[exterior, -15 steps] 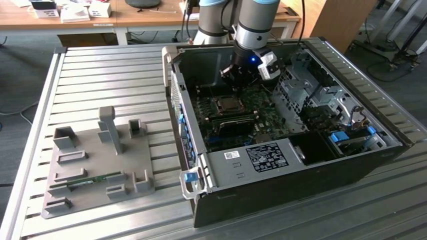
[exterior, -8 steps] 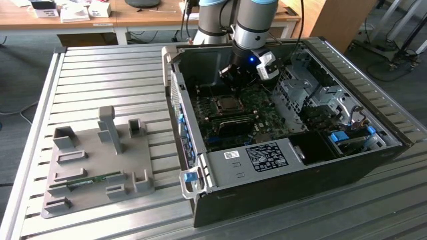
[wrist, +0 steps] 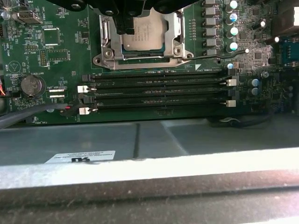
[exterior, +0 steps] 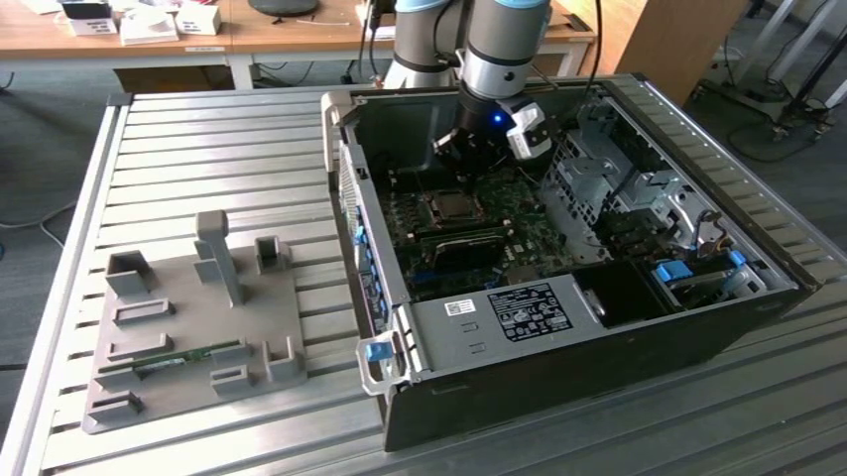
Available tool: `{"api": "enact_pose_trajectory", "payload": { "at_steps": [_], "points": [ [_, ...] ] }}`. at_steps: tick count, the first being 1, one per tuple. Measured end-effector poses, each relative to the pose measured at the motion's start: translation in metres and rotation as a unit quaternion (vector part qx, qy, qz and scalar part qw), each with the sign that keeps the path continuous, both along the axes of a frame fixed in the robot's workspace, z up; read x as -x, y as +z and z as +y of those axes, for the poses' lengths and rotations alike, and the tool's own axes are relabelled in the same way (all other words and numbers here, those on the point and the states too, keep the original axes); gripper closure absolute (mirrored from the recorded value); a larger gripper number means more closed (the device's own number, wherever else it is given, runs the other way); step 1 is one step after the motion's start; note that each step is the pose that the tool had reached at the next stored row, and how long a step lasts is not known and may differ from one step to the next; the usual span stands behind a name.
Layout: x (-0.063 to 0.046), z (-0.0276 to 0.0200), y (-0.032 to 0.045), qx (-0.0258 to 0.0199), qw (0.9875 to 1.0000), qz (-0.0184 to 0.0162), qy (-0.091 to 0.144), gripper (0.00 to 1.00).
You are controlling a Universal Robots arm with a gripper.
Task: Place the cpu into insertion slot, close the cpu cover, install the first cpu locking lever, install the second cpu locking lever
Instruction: 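Close the cpu cover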
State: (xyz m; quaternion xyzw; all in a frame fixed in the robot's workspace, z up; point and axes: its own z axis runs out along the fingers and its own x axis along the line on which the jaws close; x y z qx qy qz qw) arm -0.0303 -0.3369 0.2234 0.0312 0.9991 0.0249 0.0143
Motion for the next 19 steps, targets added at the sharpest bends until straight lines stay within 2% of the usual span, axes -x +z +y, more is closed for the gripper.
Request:
{"api": "enact_pose_trajectory", "payload": {
  "at_steps": [13,19],
  "points": [
    [0.0010,0.0000,-0.0001,-0.0001,1.0000,0.0000,0.000,0.89],
    [0.0074,0.0000,-0.0006,0.0000,1.0000,0.0000,0.000,0.89]
  ]
}}
